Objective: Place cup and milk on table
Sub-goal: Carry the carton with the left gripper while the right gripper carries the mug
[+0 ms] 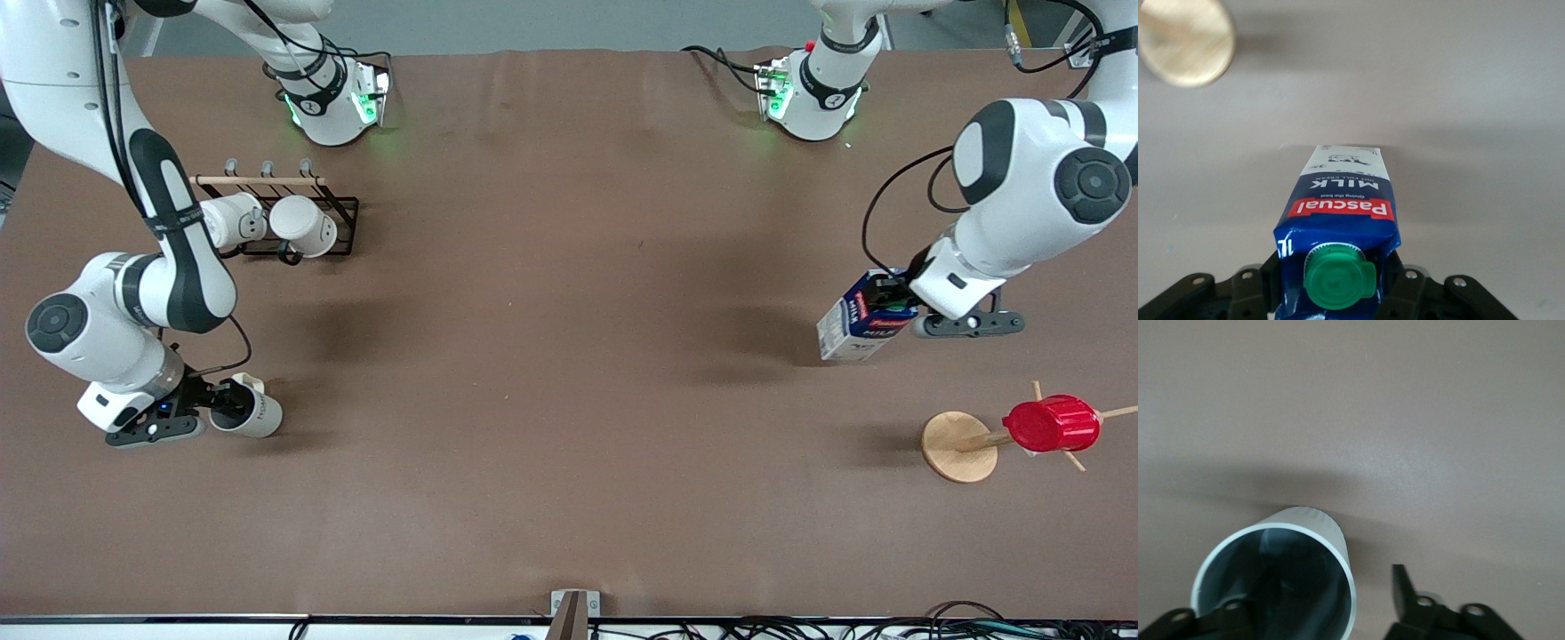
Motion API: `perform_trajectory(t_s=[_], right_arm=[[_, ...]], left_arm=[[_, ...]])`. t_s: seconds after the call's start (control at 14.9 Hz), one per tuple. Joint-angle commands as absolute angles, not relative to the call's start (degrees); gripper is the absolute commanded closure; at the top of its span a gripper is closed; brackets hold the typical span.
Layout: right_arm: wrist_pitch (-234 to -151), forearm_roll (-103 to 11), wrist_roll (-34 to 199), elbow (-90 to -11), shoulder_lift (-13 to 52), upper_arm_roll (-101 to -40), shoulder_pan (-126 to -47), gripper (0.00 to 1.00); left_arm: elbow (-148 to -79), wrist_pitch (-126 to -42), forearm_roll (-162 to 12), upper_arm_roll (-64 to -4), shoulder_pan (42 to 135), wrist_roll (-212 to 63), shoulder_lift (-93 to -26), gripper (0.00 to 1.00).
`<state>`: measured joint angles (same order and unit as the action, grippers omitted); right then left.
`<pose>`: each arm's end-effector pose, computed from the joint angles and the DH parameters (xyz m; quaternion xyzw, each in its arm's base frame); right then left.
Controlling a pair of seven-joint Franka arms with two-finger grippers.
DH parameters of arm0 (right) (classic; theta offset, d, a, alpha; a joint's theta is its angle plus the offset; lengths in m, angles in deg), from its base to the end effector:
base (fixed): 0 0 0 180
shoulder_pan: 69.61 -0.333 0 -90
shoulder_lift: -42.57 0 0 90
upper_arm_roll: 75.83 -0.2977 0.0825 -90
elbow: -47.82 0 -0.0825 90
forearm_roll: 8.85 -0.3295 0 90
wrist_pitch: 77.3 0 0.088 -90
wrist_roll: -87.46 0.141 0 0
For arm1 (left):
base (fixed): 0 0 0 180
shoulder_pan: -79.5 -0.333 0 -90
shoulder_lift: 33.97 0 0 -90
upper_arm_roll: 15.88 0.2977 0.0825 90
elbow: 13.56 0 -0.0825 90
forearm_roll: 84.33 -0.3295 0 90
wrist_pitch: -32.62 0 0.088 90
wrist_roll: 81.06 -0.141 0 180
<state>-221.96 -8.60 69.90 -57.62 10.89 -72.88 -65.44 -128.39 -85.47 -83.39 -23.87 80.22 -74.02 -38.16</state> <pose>0.6125 -0.0746 0.2299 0.9930 0.0971 0.0614 0.0284 0.5118 -0.0790 0.3942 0.9998 -0.0105 -0.0094 0.0111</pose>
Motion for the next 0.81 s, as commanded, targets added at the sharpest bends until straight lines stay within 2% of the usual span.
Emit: perform_trajectory(t_s=[0.0, 0.07, 0.27, 0.6, 0.74], right_arm=[[-222.41, -8.94, 69.88, -58.35, 11.2, -73.28, -65.04, 0.95], [-222.06, -9.03, 70.06, -58.18, 11.2, -73.28, -65.04, 1.0], [-221.45, -9.47, 70.24, -57.65, 11.37, -73.37, -65.04, 1.0], [-208.38, -9.29, 80.13, -53.79, 15.32, -75.3, -69.34, 1.0], [-203.01, -8.77, 88.74, -50.89, 15.5, -78.88, -70.84, 1.0]], left_arm=[[-118.61, -82.53, -83.8, -26.5, 84.05, -70.44, -44.59, 0.45], [-116.24, -81.48, -83.63, -27.03, 85.98, -68.33, -46.26, 0.45], [-111.4, -80.5, -83.71, -27.57, 93.97, -59.29, -51.27, 0.45], [-101.21, -80.41, -84.33, -27.3, 104.61, -46.46, -61.11, 0.45], [-98.13, -80.41, -84.42, -27.04, 107.87, -43.02, -64.8, 0.45]])
